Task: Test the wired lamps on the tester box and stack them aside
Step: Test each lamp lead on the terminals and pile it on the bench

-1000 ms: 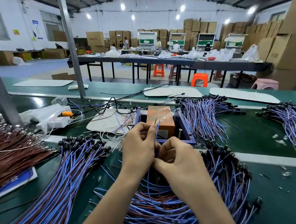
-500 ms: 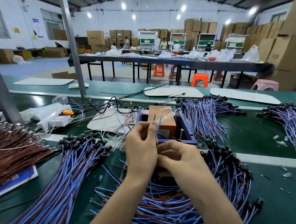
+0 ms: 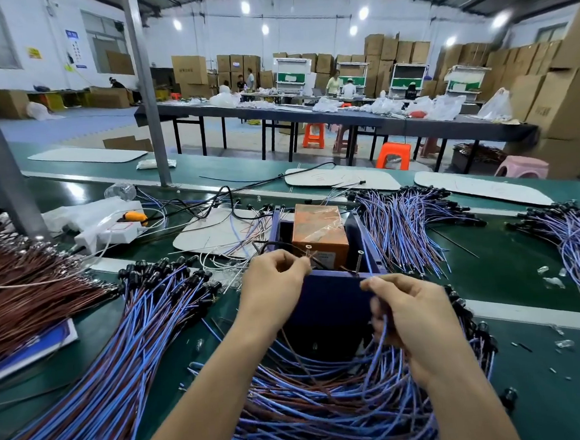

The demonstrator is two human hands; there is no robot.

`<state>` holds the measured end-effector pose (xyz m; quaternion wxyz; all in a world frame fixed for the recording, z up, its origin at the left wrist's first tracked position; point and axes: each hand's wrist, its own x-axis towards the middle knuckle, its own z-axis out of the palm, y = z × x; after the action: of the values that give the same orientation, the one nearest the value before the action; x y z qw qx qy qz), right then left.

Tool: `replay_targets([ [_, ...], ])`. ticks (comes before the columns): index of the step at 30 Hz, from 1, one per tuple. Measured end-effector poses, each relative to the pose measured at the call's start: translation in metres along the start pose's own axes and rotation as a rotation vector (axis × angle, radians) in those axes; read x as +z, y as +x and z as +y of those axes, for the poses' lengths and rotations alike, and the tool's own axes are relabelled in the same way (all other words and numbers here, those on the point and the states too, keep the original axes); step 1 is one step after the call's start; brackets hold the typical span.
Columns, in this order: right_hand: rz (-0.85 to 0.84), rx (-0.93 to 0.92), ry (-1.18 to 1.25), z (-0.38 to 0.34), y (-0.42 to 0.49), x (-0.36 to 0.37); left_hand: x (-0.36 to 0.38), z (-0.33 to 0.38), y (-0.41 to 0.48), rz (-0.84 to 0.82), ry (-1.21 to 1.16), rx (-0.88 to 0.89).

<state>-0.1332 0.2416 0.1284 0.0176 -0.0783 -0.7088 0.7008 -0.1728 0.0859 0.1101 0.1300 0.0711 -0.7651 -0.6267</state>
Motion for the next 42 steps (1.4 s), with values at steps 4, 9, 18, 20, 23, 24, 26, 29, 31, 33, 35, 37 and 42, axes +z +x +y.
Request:
replay_targets([
  [4, 0.082, -0.039, -0.38, 0.007, 0.007, -0.016, -0.006, -0.007, 0.005, -0.033, 0.244, -0.003],
  [9, 0.067, -0.053, -0.578, 0.006, 0.005, -0.017, -0.007, -0.009, 0.007, -0.011, 0.336, -0.002],
  [18, -0.006, -0.062, -0.613, -0.001, -0.001, -0.018, -0.008, -0.009, 0.006, -0.027, 0.326, -0.009],
  [20, -0.022, -0.057, -0.613, -0.001, -0.002, -0.019, -0.008, -0.008, 0.006, -0.03, 0.329, -0.012],
  [23, -0.037, -0.065, -0.608, -0.002, -0.002, -0.019, -0.009, -0.007, 0.006, -0.033, 0.334, -0.013],
  [24, -0.037, -0.071, -0.608, -0.002, -0.002, -0.02, -0.009, -0.007, 0.006, -0.034, 0.335, -0.014],
  [26, -0.034, -0.083, -0.605, -0.002, -0.002, -0.021, -0.009, -0.007, 0.006, -0.037, 0.332, -0.018],
  [29, -0.037, -0.094, -0.607, -0.001, -0.001, -0.021, -0.009, -0.008, 0.006, -0.037, 0.334, -0.016],
  [31, -0.031, -0.1, -0.607, 0.0, 0.0, -0.021, -0.009, -0.008, 0.007, -0.04, 0.339, -0.013],
  [33, -0.01, -0.11, -0.613, 0.002, 0.002, -0.019, -0.008, -0.009, 0.006, -0.051, 0.329, -0.015],
  [35, 0.01, -0.106, -0.605, 0.006, 0.004, -0.015, -0.008, -0.009, 0.006, -0.068, 0.321, -0.015],
  [37, 0.013, -0.086, -0.579, 0.01, 0.006, -0.009, -0.007, -0.009, 0.005, -0.077, 0.31, -0.002],
  [42, 0.017, -0.062, -0.571, 0.02, 0.012, 0.013, -0.004, -0.01, 0.002, -0.096, 0.333, 0.029],
])
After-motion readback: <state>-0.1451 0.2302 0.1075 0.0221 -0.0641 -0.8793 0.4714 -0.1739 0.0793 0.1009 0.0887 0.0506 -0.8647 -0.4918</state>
